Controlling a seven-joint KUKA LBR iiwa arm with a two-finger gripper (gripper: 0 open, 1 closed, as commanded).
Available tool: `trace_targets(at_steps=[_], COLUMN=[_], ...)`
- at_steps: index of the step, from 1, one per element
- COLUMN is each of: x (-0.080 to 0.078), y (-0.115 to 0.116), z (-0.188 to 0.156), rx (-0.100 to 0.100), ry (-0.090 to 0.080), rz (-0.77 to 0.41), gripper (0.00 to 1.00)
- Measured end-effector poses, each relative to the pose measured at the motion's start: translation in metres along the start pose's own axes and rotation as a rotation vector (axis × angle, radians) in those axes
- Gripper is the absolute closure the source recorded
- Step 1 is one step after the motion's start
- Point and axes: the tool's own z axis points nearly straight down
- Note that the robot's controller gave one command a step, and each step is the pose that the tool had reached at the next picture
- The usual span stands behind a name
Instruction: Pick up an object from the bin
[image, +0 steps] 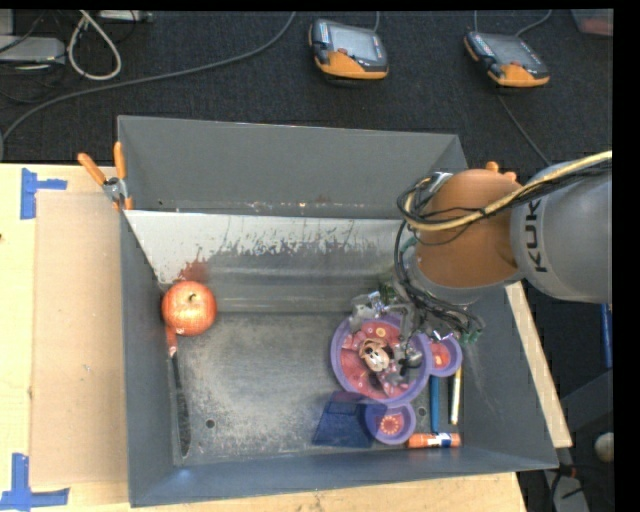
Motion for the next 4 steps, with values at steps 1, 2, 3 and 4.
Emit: trace_targets(at_steps=[1, 2, 3, 4], x=[-0.021, -0.032, -0.004, -0.009], y=[0.028, 0.027, 0.027, 0.021], z=[0.012, 0.023, -0.044, -0.091], rx=[0.002, 0.002, -0.002, -0.002], ry=[-0.005, -0.007, 0.000, 0.001], rz=[0.042, 0.030, 0.059, 0.026], gripper=[0.00, 0.00, 0.00, 0.00])
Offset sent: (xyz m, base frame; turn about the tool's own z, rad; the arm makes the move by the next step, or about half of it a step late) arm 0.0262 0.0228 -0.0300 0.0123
